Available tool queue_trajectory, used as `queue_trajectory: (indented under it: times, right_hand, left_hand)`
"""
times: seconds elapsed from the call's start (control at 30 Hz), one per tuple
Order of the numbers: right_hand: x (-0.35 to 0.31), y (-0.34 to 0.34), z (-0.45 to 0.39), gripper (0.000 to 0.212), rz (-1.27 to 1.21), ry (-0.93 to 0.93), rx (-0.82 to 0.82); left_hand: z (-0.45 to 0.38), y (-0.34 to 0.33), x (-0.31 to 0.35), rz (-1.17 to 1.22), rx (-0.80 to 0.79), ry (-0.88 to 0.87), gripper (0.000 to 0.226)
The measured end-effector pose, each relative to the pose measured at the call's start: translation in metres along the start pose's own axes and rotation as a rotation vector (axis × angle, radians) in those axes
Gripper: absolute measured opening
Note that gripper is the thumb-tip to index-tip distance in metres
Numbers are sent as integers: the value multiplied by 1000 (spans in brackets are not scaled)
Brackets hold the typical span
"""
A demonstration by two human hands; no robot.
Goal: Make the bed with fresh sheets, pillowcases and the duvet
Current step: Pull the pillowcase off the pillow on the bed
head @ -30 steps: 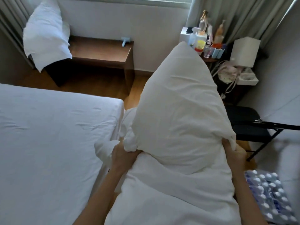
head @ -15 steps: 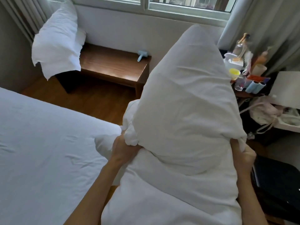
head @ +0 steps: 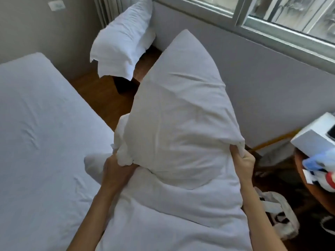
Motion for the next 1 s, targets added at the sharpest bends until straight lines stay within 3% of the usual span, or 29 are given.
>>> queue_trajectory:
  times: [0.07,0.13,0.2,0.37,0.47,0.53,0.63,0.77,0.87,1.0]
  right_hand:
    - [5,-38,-38,50,18,34,-37]
    - [3,-93,-87,50,57,14,-97]
    - [4,-148,-136,53,54,19,-149]
    - [-20,-261,-243,64,98,47,-241]
    - [-58,-318,-289,57,66,82,-255]
    - [-90,-348,-316,54,2,120,-228]
    - [-126,-386,-362,54,-100,130,-209]
    - [-154,-424,-442,57,-222,150,-195]
    - [-180,-451,-509,58,-291,195,-176]
    - [-180,-486,-612,54,-287,161,-78]
  left_hand:
    - [-36,-5,-6,-60,59,-43,74]
    - [-77,-9,-19,-44,123,63,81]
    - [-125,-13,-27,29,177,167,76]
    - [-236,-5,-5,38,258,262,24]
    - [-294,13,19,92,333,283,26]
    - [-336,24,53,9,369,202,30]
    - [-401,36,111,-25,435,101,55]
    - [-485,33,174,123,412,42,29]
    - [-555,20,228,145,408,-58,33]
    - [-673,-12,298,-39,470,-203,67]
Point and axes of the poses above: each hand's wrist, its own z-axis away from the middle knuckle, its own y-axis out of the back of the hand, x = y × z, the point moved 10 cm from there along -z, towards the middle knuckle, and after that the axes turned 4 degrees about x, right-handed, at the moved point
